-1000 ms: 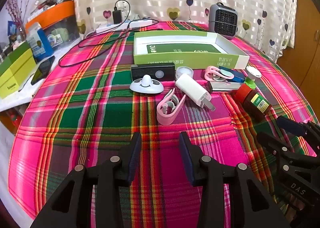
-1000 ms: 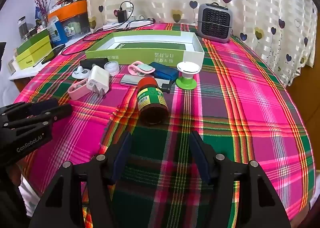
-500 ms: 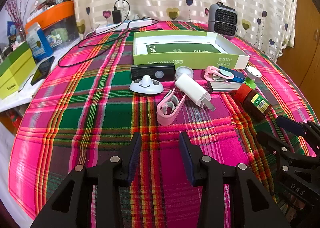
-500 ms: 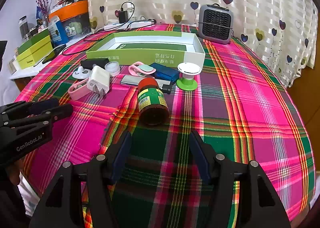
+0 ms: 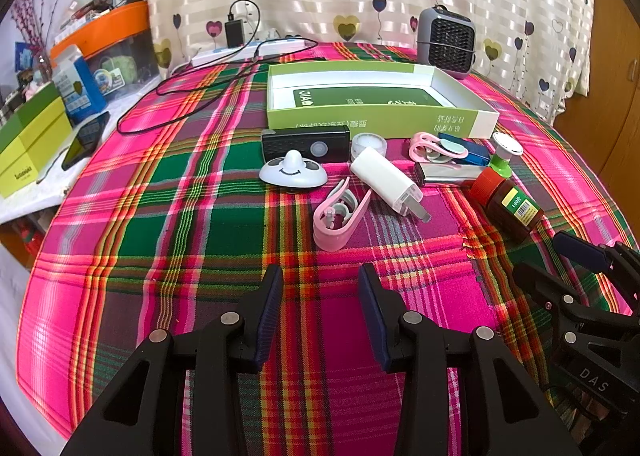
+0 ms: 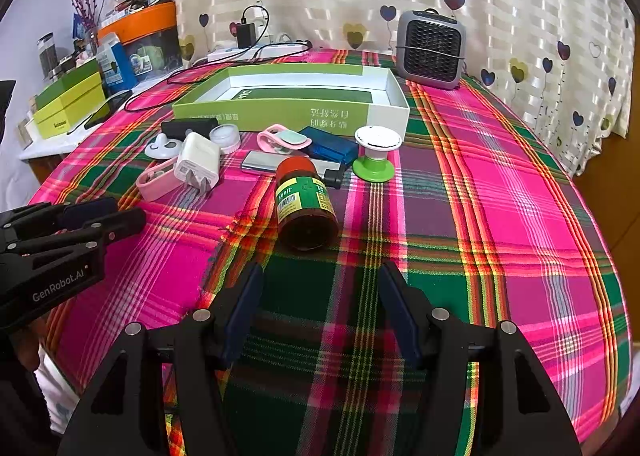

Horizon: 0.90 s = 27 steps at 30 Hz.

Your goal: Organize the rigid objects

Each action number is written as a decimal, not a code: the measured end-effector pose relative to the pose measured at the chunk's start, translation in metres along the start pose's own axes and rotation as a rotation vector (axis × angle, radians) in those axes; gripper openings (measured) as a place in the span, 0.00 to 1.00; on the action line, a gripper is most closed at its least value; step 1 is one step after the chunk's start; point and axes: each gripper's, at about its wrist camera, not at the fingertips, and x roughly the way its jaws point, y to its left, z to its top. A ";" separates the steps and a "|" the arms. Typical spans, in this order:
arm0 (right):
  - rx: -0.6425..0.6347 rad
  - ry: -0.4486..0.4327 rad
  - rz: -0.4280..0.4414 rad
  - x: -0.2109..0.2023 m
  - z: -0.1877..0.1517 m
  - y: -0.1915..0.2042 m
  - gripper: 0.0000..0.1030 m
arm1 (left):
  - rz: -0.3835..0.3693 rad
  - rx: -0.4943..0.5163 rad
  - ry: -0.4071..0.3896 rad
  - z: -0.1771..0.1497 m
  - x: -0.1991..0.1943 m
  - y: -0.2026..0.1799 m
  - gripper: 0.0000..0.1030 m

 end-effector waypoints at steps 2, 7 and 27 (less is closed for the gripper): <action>-0.001 -0.001 0.000 0.000 0.000 0.000 0.58 | 0.001 0.001 0.000 0.000 0.000 0.000 0.36; 0.000 -0.002 0.000 0.000 0.000 0.000 0.58 | 0.000 0.001 0.000 0.000 0.000 0.000 0.36; -0.042 0.001 0.078 0.006 0.017 -0.004 0.59 | -0.110 0.063 0.020 0.014 0.006 0.013 0.38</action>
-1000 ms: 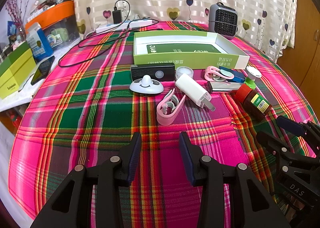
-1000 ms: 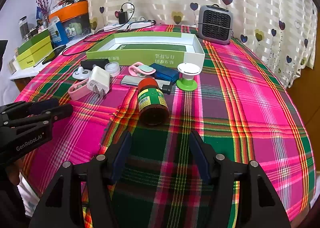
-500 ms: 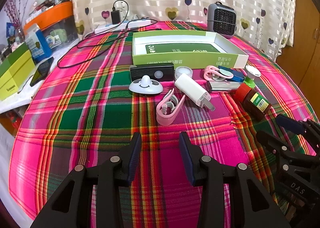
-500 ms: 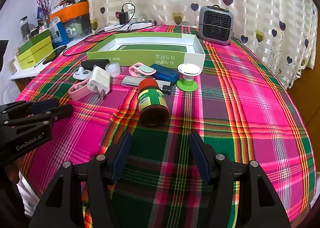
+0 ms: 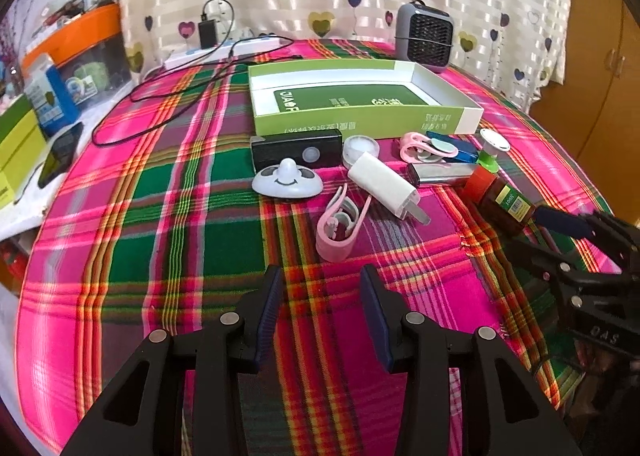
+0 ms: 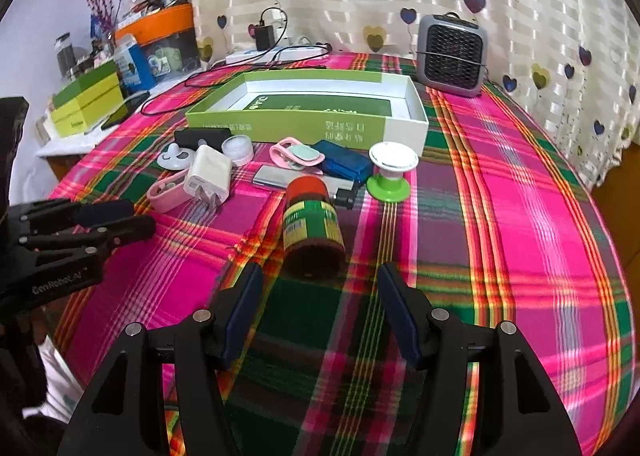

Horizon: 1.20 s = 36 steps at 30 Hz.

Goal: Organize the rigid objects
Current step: 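Grasp the brown green-labelled bottle with the right tool while the left tool grasps the pink ear-hook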

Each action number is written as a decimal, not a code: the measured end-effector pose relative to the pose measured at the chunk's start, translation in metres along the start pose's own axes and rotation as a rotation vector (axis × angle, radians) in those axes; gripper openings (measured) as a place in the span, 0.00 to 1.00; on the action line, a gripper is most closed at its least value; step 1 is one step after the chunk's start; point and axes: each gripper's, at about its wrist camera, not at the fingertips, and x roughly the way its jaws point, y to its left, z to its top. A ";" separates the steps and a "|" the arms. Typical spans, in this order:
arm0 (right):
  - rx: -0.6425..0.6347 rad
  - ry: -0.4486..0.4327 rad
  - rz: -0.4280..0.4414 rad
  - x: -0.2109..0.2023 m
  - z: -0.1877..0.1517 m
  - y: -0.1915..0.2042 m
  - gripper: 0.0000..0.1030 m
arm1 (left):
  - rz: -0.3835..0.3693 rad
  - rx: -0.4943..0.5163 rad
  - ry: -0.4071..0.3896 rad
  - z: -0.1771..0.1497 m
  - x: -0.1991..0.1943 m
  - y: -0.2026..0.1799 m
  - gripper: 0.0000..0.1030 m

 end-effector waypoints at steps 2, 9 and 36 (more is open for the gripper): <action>-0.014 0.008 0.000 0.004 0.004 0.000 0.59 | -0.014 0.021 -0.004 0.004 0.001 0.002 0.38; -0.022 0.051 0.009 0.017 0.011 -0.003 0.59 | -0.047 0.078 -0.027 0.020 0.004 -0.001 0.38; -0.037 0.082 -0.001 0.037 0.034 -0.009 0.58 | -0.037 0.090 0.046 0.039 0.032 -0.007 0.37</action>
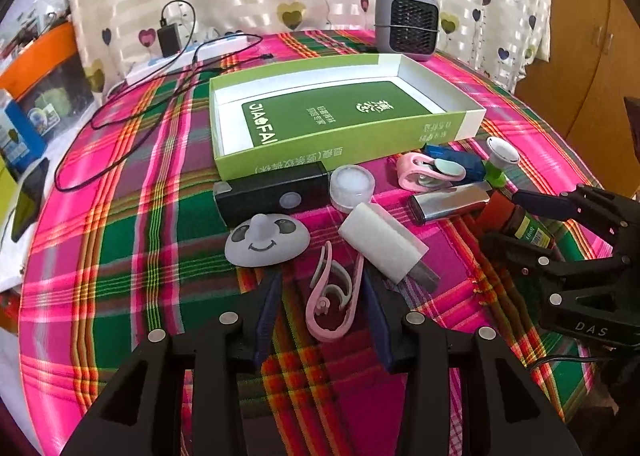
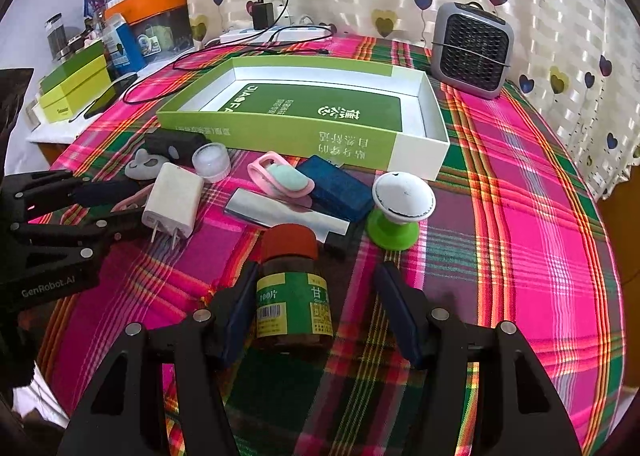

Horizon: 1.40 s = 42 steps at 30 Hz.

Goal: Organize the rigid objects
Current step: 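Grasp the brown green-labelled bottle with the right tool while the left tool grasps the pink ear-hook, then carry the bottle with the right tool while the left tool carries the ear-hook into the green box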

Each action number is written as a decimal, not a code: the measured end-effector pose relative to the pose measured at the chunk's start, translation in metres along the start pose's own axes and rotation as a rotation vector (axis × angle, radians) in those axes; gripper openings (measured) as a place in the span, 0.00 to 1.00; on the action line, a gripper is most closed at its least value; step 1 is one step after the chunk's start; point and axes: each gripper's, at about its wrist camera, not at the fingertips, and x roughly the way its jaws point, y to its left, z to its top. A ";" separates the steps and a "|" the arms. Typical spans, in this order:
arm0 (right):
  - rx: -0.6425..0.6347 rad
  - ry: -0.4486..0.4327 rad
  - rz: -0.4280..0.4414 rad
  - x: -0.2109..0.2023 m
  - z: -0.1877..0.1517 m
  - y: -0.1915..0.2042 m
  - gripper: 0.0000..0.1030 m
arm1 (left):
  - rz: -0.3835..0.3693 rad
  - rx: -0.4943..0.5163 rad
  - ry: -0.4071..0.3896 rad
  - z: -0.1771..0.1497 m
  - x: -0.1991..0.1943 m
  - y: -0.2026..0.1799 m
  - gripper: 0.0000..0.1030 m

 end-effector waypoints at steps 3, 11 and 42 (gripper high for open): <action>0.007 -0.006 -0.001 -0.001 -0.002 -0.001 0.46 | 0.006 0.000 0.000 0.000 0.000 0.001 0.26; 0.015 -0.010 -0.004 -0.004 -0.005 -0.002 0.32 | -0.010 -0.018 0.000 -0.003 -0.004 0.005 0.21; 0.033 -0.100 0.024 -0.037 0.031 -0.006 0.32 | -0.049 -0.024 -0.048 0.029 -0.033 0.006 0.21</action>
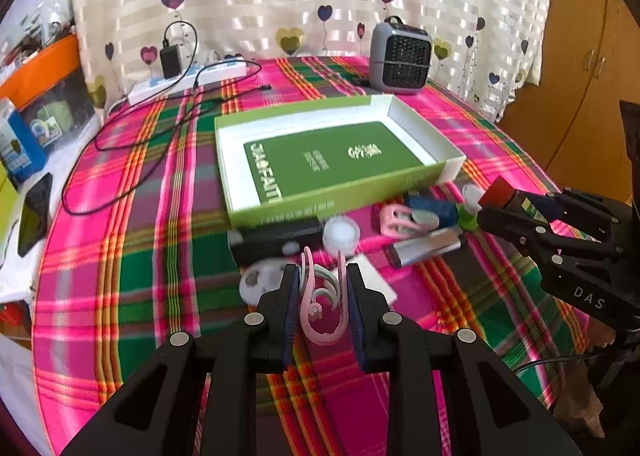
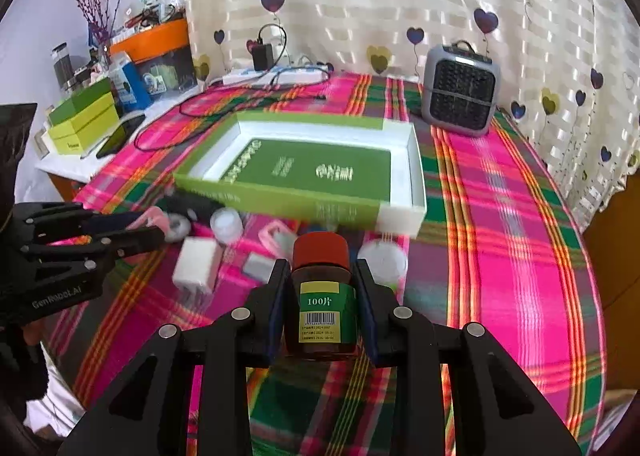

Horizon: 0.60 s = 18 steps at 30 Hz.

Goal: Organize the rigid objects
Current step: 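Carry the bottle with the right tool while the left tool carries the ear-hook into the green box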

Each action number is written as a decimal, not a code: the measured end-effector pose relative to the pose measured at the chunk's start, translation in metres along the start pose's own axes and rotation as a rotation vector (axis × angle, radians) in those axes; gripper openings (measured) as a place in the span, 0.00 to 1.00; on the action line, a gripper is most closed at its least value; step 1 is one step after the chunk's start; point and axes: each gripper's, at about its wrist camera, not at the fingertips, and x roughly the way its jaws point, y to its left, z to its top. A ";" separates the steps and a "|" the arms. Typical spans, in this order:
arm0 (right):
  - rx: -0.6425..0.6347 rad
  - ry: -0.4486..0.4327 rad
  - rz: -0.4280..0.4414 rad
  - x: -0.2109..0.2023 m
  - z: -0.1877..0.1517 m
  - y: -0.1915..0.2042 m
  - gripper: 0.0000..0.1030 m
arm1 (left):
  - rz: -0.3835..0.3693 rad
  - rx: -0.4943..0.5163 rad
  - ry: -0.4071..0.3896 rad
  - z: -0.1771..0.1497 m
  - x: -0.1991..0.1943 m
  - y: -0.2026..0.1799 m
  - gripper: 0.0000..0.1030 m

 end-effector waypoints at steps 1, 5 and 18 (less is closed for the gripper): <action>0.004 -0.004 0.005 0.001 0.006 -0.001 0.32 | -0.003 -0.003 -0.002 0.005 0.001 0.001 0.21; 0.012 -0.012 0.021 0.008 0.026 -0.002 0.32 | 0.001 -0.029 0.001 0.023 0.010 0.008 0.21; 0.083 0.059 0.054 0.071 0.074 -0.013 0.32 | 0.007 -0.064 0.043 0.072 0.061 0.026 0.21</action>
